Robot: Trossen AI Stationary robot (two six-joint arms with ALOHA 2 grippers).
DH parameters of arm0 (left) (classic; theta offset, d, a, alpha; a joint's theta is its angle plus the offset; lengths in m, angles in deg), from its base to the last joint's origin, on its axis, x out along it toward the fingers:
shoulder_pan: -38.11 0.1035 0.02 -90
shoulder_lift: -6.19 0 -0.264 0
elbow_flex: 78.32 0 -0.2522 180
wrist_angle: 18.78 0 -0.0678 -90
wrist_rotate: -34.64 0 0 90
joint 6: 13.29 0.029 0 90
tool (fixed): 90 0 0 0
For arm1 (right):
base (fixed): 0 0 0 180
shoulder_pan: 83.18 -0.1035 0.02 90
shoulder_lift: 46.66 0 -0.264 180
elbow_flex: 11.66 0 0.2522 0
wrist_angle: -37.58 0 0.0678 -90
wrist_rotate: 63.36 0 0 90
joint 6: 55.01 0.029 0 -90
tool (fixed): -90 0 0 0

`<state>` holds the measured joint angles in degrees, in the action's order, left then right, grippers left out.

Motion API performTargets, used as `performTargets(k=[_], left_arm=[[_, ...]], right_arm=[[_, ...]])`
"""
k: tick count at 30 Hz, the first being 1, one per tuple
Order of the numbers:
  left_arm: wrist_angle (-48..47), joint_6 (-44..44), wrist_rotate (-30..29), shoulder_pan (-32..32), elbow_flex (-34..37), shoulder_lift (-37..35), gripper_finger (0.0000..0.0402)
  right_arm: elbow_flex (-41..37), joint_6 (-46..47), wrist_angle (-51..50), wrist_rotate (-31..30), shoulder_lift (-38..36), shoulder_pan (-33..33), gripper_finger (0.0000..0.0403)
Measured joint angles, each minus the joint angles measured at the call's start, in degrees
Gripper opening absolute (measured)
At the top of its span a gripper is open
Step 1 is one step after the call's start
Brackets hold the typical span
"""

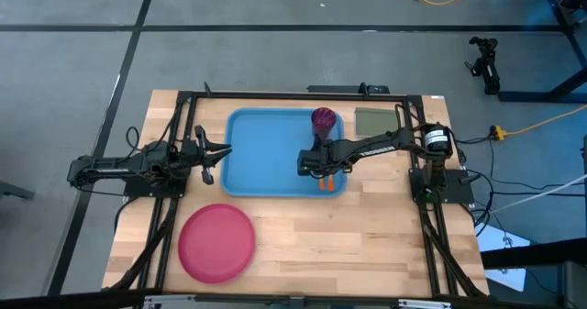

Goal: Pick and place plate/cup/fork/spoon on tray
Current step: Put the orange spoon to the left of the orange fork on the blue tray

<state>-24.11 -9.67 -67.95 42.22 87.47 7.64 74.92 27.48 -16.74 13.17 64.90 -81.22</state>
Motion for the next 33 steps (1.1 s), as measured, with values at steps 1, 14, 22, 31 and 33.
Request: performTargets(k=[1, 14, 22, 31, 33], left_arm=[[-0.01, 0.0, -0.01, -0.01, 0.01, 0.0, 0.0055], [-0.01, 0.0, -0.01, -0.01, 0.0, -0.01, 0.0055], [0.0, 0.0, -0.01, -0.01, 0.0, 0.01, 0.0055], [0.0, 0.0, -0.01, 0.01, 0.0, -0.01, 0.0055], [-0.01, 0.0, -0.01, 0.0, 0.01, 0.0, 0.0055]], right_arm=[[0.0, 0.75, 0.09, 0.03, 0.0, 0.0, 0.0038], [0.0, 1.75, -0.34, 0.09, 0.0, 0.0, 0.0038], [0.0, 2.71, -1.3, 0.11, 0.0, 0.0, 0.0038], [0.0, 2.52, -1.44, 0.07, 0.0, -0.02, 0.0038], [0.0, 2.48, -1.43, 0.04, 0.0, -0.04, 0.0038]])
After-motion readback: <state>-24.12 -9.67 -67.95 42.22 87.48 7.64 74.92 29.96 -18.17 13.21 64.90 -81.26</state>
